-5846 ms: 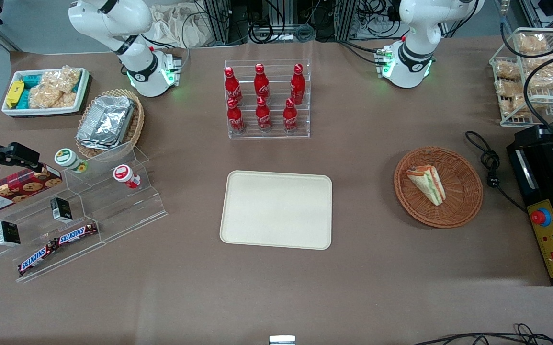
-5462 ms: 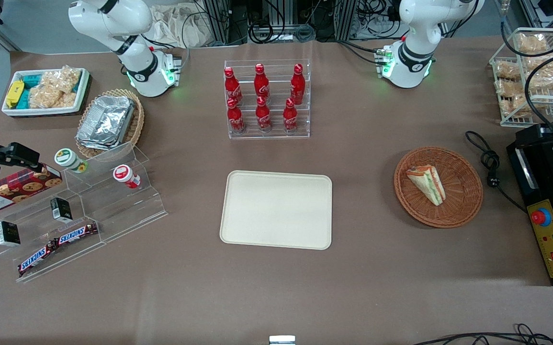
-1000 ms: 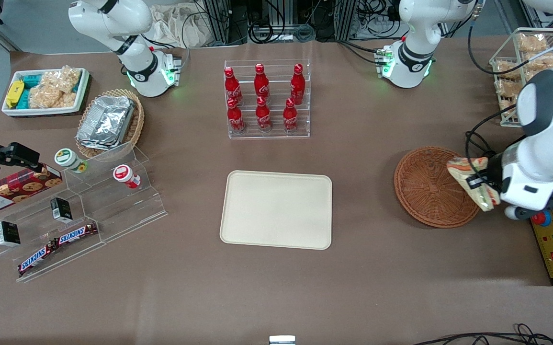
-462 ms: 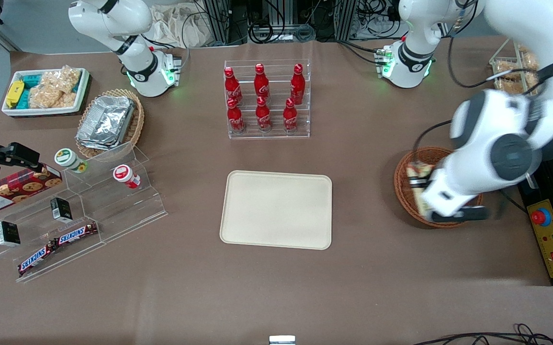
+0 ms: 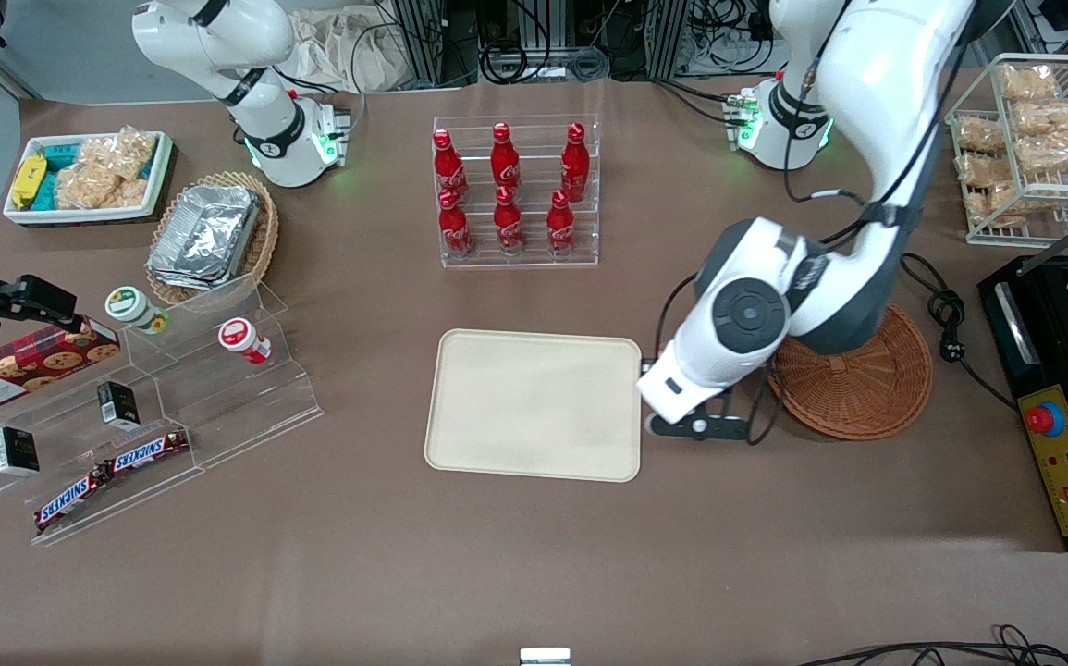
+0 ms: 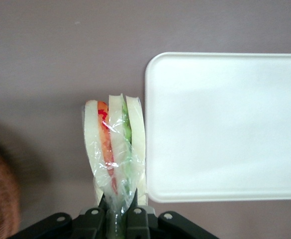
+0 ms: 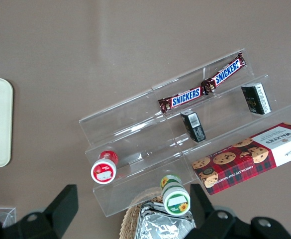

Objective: Place sandwich from basket to tray
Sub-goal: 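Carry the sandwich with the left gripper over the cream tray, then lower the sandwich onto the tray and open the left gripper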

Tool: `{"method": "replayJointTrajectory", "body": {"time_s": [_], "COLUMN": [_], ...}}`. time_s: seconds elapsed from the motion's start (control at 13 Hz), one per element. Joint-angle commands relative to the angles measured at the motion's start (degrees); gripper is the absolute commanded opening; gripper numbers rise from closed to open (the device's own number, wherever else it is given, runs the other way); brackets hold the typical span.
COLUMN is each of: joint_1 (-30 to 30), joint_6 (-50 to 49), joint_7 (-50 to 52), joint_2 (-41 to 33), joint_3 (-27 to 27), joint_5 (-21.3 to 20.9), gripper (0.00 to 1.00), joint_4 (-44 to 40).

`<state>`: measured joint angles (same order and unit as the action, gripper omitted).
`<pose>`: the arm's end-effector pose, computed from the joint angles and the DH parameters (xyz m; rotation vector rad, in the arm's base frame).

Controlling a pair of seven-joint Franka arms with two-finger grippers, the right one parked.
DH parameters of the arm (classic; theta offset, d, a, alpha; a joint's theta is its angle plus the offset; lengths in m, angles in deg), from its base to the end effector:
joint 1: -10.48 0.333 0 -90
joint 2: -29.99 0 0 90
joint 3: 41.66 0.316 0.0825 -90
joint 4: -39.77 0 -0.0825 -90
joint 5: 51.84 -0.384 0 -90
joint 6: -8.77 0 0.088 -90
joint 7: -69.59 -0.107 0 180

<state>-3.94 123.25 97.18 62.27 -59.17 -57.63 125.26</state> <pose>0.6132 -0.3342 0.3521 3.0917 -0.1193 -0.0960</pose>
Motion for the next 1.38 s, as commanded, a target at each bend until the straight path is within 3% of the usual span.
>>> {"method": "replayJointTrajectory", "body": {"time_s": [0.0, 0.62, 0.69, 0.77, 0.85, 1.31], "joint_1": [-1.75, -5.27, -5.27, -5.27, -5.27, -3.78], "joint_6": [5.81, 14.98, 15.16, 15.07, 14.98, 3.84], "joint_7": [0.88, 0.79, 0.79, 0.88, 0.97, 0.79], "joint_2": [5.49, 13.76, 14.64, 14.65, 14.39, 6.84], "joint_3": [0.37, 0.46, 0.46, 0.46, 0.46, 0.28], "joint_5": [-0.62, -0.71, -0.62, -0.62, -0.18, 0.26], "gripper": [0.0, 0.0, 0.11, 0.4, 0.99, 0.99], "joint_4": [-3.57, -3.13, -3.31, -3.31, -3.31, -3.31]}}
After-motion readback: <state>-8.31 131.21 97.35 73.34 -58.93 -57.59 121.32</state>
